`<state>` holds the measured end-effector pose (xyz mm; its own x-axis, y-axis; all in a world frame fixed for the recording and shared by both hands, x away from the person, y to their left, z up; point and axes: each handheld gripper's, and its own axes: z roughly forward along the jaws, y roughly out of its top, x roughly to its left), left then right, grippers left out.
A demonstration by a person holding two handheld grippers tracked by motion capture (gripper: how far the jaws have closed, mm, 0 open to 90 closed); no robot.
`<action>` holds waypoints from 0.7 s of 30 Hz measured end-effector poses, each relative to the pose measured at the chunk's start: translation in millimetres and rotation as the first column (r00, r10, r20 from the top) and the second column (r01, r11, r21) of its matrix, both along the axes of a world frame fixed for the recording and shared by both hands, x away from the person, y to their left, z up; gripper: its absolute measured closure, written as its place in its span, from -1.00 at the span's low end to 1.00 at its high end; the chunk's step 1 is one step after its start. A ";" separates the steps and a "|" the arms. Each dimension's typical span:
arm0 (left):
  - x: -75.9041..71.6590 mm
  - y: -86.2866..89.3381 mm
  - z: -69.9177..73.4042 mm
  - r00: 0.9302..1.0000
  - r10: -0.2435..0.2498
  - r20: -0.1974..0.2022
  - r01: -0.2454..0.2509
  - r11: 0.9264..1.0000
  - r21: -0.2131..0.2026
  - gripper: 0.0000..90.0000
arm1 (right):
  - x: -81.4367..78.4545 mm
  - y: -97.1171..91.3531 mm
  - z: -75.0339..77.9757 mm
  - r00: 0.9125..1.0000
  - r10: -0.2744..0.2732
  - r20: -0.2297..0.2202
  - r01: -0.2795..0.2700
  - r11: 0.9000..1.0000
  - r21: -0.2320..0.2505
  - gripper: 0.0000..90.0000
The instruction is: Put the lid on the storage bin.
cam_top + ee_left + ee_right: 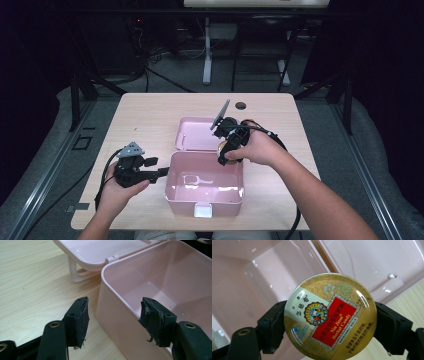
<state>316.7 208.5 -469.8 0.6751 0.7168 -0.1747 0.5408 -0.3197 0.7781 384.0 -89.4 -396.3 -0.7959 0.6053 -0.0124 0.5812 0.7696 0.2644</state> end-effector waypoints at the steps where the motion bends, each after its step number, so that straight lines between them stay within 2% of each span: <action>1: 0.0 0.2 0.1 1.000 0.000 0.001 0.000 1.000 0.001 -0.12 | 0.1 0.5 -0.4 1.000 0.003 0.001 -0.003 1.000 0.002 -0.56; 21: -0.2 0.7 1.0 1.000 -0.002 0.001 0.002 1.000 -0.001 -0.12 | -5.7 12.7 -21.0 0.999 0.035 -0.034 -0.036 0.999 -0.015 -0.56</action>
